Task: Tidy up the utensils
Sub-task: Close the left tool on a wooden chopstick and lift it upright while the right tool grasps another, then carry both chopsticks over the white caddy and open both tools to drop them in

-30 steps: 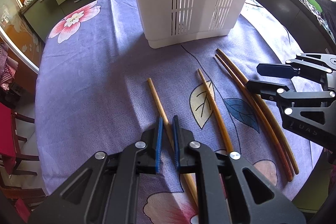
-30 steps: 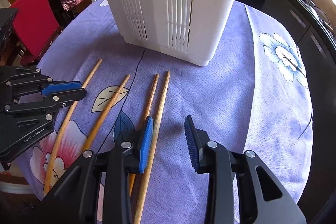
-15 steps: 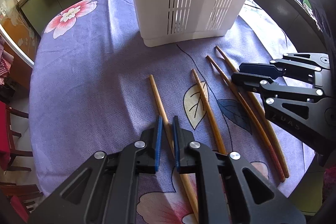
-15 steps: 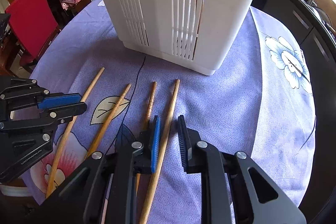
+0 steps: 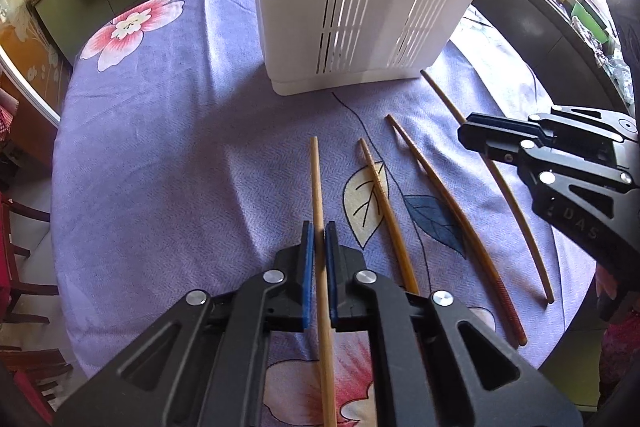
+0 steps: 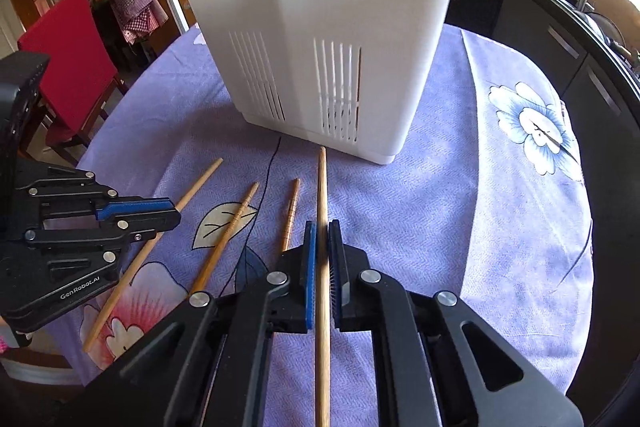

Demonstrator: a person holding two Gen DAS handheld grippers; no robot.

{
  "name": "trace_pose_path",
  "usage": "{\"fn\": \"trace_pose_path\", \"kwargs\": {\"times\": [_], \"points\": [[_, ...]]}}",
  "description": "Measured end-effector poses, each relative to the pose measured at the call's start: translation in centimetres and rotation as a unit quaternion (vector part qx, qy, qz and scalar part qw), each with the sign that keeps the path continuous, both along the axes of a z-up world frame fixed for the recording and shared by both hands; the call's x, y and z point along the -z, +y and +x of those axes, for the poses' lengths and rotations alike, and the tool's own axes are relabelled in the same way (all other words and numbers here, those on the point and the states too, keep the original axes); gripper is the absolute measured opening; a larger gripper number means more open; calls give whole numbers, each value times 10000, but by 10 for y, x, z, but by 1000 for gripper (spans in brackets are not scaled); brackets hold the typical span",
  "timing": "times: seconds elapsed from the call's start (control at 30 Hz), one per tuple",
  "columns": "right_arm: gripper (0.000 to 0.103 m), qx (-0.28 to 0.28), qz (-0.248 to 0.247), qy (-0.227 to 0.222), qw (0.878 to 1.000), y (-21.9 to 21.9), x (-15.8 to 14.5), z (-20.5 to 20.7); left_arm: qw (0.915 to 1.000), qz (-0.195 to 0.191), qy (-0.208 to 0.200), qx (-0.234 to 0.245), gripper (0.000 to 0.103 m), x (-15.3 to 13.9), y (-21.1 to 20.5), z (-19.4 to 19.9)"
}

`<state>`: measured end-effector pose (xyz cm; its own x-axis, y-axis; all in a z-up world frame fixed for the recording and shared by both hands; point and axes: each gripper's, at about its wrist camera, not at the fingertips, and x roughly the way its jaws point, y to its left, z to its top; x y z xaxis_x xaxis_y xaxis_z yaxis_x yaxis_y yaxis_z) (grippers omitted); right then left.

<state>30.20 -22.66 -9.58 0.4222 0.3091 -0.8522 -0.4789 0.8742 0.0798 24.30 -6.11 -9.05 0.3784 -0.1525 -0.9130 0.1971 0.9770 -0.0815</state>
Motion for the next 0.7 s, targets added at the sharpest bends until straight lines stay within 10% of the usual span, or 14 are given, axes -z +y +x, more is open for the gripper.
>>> {"fn": "trace_pose_path", "kwargs": {"times": [0.7], "points": [[7, 360, 1239, -1132, 9852, -91, -103, -98, 9870, -4, -1605, 110, 6, -110, 8, -92]]}}
